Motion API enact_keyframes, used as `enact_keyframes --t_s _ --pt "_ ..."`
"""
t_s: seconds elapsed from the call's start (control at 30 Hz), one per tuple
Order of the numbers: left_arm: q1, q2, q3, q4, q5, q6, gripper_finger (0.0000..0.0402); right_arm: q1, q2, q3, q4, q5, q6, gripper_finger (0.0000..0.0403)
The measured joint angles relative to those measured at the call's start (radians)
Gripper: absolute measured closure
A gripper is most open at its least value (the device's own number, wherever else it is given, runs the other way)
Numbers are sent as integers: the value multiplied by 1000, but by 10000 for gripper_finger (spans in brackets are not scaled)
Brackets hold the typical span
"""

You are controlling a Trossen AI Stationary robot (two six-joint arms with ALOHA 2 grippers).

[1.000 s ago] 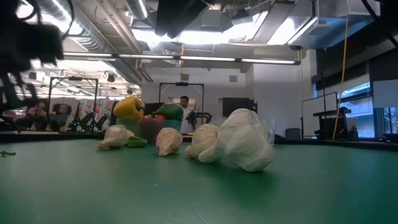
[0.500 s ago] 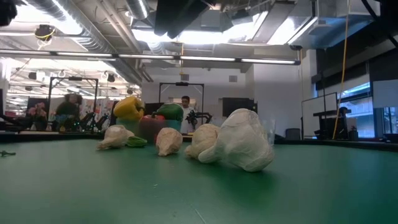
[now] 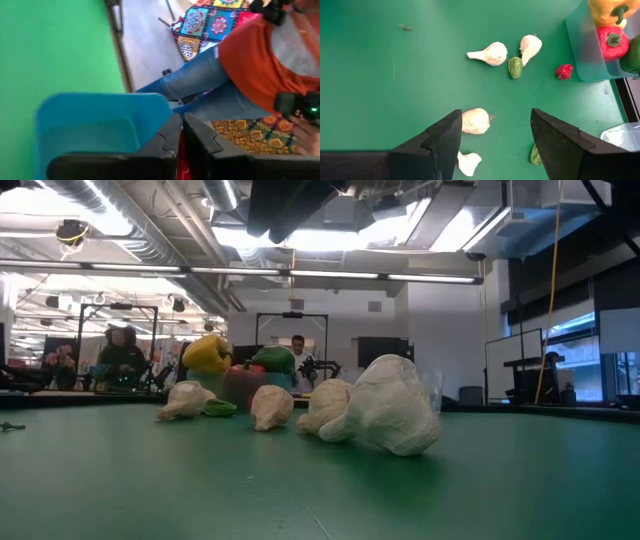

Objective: Sort produce into baskets
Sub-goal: Put the red chili pepper into the blue bin, then put the green chili pepper into the blue bin

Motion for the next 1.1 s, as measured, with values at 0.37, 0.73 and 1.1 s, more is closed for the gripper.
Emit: enact_keyframes --t_s 0.37,0.73,1.1 --pt "-3 2 9 -98 -9 -38 314 -5 0 0 0 0 3 172" --pt "21 1 9 -170 13 -74 257 -4 -13 0 -3 2 28 172" --pt "371 -78 9 -204 -3 9 267 -5 -161 1 -110 108 27 172"
